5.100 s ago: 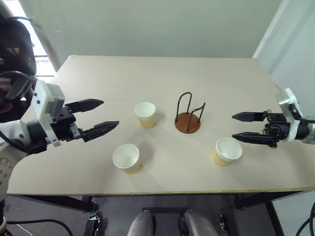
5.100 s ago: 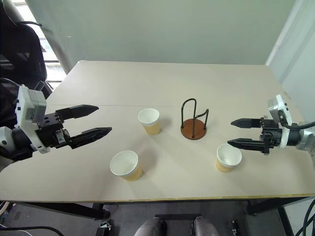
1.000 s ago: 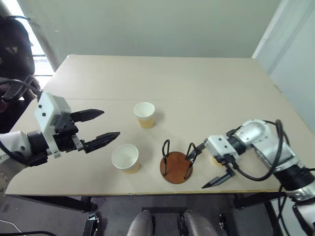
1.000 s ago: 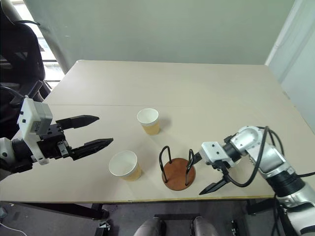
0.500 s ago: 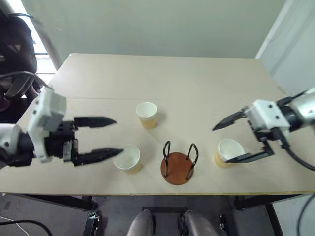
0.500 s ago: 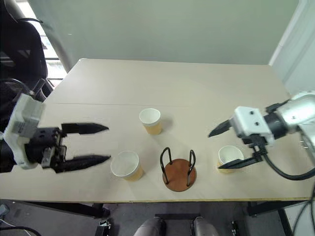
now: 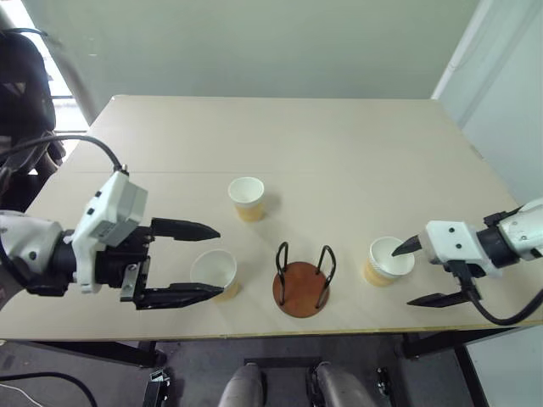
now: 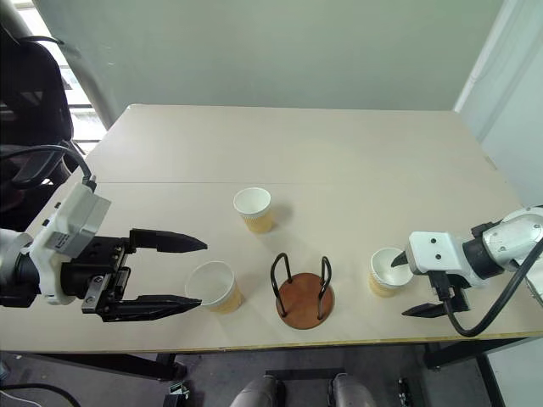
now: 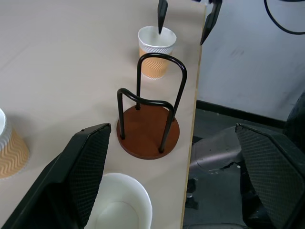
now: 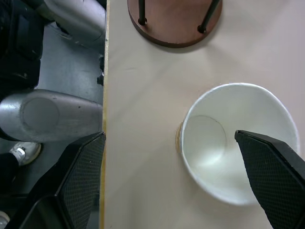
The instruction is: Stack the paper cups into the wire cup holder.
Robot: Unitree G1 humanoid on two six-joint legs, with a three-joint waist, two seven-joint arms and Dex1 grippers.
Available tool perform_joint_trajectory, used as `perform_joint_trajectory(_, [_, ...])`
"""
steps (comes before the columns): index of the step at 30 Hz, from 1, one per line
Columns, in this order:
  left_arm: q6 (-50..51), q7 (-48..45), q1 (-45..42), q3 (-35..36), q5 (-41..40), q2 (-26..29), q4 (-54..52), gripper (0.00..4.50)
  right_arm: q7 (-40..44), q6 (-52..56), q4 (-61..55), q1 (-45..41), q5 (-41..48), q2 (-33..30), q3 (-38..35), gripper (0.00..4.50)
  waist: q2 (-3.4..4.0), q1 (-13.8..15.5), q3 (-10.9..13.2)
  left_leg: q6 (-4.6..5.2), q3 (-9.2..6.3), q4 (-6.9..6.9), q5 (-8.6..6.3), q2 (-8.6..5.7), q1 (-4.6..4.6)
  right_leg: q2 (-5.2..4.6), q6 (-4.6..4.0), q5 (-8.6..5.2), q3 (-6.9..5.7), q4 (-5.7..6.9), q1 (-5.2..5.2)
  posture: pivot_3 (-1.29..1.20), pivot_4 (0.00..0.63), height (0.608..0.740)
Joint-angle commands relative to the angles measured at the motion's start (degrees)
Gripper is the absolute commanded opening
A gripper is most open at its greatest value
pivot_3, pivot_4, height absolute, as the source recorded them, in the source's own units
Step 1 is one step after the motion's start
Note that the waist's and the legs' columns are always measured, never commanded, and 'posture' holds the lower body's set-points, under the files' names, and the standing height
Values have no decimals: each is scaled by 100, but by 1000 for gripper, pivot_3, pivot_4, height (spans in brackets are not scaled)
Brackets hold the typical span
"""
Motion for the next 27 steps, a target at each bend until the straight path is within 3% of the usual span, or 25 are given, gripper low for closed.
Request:
perform_joint_trajectory(1, [130,64,91,415,-191,44,-236,4500,0,-239,137,-204,-250,111,202,4464,0,1,0,1,0,0,0,0,0,0,9,5,0,0,0,0,150,740])
perform_joint_trajectory(9, [256,466,111,1162,-950,-186,-344,4500,106,-603,546,-432,-584,354,540,4464,0,8,0,5,0,-2,-3,2,1,0,13,8,-2,2,2,0,150,740])
perform_joint_trajectory(13, [209,639,475,1834,-1159,-595,-399,4500,163,-768,742,-462,-700,398,605,4464,2,6,0,6,0,-1,-3,2,4,0,15,9,-2,1,6,0,150,740])
perform_joint_trajectory(20, [83,630,914,2070,-1204,-736,-581,4500,271,-904,876,-517,-804,510,672,4464,2,8,0,10,0,1,4,4,10,1,16,6,-3,1,14,0,150,740])
perform_joint_trajectory(23, [84,559,1089,2218,-1163,-764,-611,4500,296,-931,889,-556,-844,571,709,3866,2,3,0,13,0,3,8,3,12,1,8,2,-2,1,17,0,150,740])
perform_joint_trajectory(27, [54,543,1313,2351,-1140,-814,-676,4500,331,-982,925,-617,-879,624,756,2451,2,0,0,14,1,4,11,3,12,1,-5,-5,-1,1,20,0,150,740])
